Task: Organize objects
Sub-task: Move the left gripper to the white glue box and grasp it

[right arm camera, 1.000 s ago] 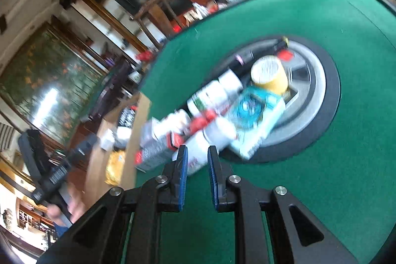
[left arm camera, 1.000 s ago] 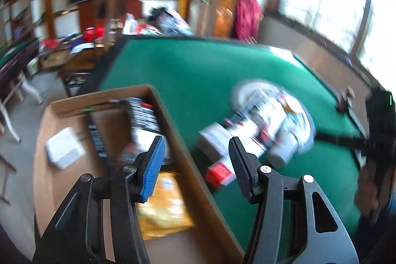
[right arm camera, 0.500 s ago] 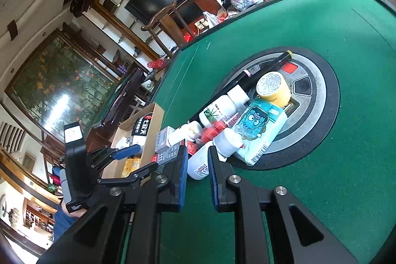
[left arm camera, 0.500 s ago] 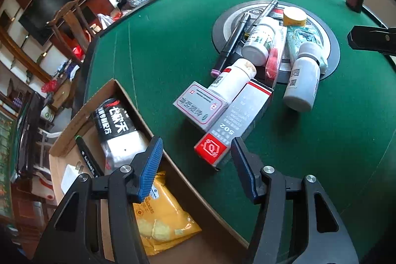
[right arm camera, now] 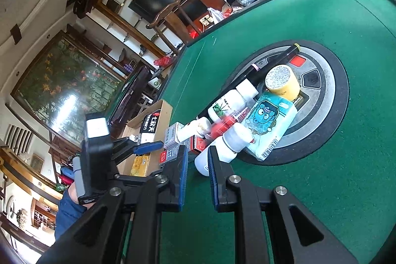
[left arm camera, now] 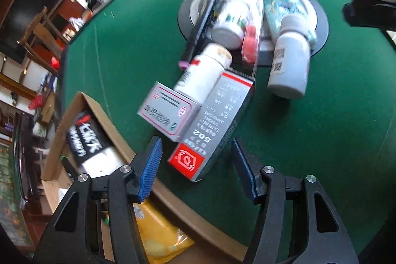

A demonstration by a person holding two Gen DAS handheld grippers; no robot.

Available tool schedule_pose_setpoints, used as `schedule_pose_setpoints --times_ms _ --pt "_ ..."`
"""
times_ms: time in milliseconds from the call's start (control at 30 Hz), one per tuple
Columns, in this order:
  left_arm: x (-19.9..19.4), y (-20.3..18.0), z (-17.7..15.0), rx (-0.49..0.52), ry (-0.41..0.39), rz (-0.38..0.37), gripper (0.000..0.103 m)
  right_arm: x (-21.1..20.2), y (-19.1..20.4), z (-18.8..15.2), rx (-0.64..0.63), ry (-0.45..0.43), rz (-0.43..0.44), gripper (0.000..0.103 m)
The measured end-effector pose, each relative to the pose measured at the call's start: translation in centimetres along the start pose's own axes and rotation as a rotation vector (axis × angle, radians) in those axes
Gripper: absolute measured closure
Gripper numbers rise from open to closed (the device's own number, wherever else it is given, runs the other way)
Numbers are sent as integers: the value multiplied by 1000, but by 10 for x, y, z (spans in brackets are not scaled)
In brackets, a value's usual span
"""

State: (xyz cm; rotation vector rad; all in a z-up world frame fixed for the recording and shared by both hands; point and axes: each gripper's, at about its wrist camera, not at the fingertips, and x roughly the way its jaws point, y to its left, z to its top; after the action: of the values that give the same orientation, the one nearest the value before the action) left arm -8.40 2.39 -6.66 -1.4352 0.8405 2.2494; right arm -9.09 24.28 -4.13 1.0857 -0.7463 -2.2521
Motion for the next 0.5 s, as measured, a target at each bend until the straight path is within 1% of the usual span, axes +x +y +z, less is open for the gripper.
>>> schedule_pose_setpoints --times_ms 33,67,133,167,200,233,267,333,367,433,467,500 --pt "0 0 3 -17 -12 -1 45 0 0 0 1 -1 -3 87" --pt "1 0 5 -51 11 -8 45 -1 1 0 2 -4 -7 87" --pt "-1 -5 6 -101 20 -6 50 -1 1 1 -2 -10 -26 87" --pt "-4 -13 6 -125 13 -26 60 -1 1 0 -4 -11 -46 87" --pt "-7 -20 6 -127 6 -43 68 0 0 0 0 -8 -65 87" --pt "-10 -29 8 -124 -4 -55 70 1 0 -1 6 -3 -79 87" --pt "-12 -40 9 -127 -15 -59 71 3 -2 -2 15 7 -82 87" --pt "-12 -49 12 -187 -19 -63 71 5 -6 -4 41 11 -91 87" --pt "-12 -48 15 -248 -30 -62 71 5 -8 -5 51 13 -92 87" --pt "-9 -45 15 -341 -53 -80 71 6 -10 -5 60 15 -92 87" --pt "-6 -38 15 -402 -78 -111 71 8 -11 -6 63 20 -94 87" --pt "-4 -34 13 -437 -92 -137 71 11 -11 -8 68 27 -98 87"
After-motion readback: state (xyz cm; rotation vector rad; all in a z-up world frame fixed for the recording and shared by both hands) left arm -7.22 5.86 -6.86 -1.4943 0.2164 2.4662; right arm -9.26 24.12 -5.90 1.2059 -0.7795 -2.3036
